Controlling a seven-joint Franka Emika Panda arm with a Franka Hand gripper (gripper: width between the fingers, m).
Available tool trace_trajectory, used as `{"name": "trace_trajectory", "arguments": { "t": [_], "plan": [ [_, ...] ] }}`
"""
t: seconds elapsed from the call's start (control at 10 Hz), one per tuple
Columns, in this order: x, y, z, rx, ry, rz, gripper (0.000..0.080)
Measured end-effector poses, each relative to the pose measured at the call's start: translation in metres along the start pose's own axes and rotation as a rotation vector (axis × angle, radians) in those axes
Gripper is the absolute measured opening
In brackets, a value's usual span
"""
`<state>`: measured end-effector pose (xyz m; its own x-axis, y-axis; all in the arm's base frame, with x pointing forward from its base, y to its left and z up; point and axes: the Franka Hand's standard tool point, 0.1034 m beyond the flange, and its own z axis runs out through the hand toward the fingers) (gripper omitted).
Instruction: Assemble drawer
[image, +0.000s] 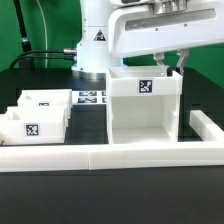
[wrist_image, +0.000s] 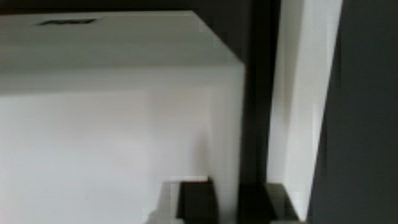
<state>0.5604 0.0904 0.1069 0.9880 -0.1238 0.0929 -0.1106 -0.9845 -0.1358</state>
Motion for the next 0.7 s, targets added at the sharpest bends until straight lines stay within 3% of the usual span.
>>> {"name": "trace_trajectory", "arguments": {
  "t": [0.3,0.5,0.7],
  "plan": [
    [0.005,0.001,0.003,0.011,0.035,0.228,0.0045],
    [0.021,0.006,0.003,0.034,0.051,0.428,0.0048],
    [0.029,0.006,0.002,0.041,0.061,0.532,0.0049]
  ]
}}
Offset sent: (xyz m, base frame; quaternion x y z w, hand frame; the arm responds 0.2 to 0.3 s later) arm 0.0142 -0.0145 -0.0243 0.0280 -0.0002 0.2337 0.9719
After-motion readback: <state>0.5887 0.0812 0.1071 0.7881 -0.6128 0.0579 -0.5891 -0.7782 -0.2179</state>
